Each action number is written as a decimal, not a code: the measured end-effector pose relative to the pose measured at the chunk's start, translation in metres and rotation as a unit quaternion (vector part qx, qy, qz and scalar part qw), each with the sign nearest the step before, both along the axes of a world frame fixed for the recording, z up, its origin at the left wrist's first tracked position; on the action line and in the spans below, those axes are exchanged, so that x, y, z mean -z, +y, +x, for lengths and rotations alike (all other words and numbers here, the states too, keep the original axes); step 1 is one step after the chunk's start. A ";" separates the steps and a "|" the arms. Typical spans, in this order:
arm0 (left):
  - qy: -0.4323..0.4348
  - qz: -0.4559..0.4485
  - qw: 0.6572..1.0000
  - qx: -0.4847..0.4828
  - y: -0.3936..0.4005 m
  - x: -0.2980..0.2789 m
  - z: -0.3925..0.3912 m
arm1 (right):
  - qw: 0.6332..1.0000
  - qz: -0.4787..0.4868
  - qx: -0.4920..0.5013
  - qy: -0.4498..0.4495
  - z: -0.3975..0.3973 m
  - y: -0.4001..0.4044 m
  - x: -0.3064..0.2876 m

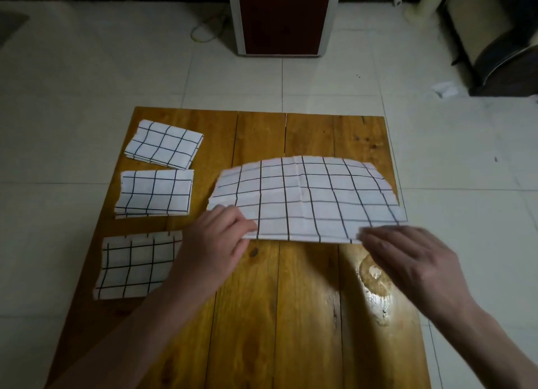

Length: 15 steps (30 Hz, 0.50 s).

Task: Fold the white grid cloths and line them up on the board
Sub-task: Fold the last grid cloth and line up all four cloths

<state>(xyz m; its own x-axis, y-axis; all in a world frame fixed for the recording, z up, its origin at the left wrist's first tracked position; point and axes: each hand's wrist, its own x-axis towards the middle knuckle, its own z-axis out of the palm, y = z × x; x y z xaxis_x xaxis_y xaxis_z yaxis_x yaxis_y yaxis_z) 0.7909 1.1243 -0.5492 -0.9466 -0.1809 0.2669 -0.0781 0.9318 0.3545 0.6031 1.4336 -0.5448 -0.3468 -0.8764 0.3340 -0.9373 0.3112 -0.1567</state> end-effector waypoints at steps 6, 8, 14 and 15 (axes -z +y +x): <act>-0.094 0.057 0.994 -0.008 0.037 0.061 0.035 | 0.990 0.087 0.066 -0.087 0.048 0.026 0.072; -0.124 0.056 0.991 -0.004 0.046 0.073 0.042 | 0.985 0.107 0.091 -0.099 0.058 0.031 0.085; -0.166 0.004 0.986 0.009 0.060 0.086 0.064 | 0.980 0.116 0.120 -0.111 0.072 0.041 0.104; -0.163 0.000 0.987 0.005 0.060 0.088 0.068 | 0.980 0.113 0.118 -0.110 0.073 0.043 0.105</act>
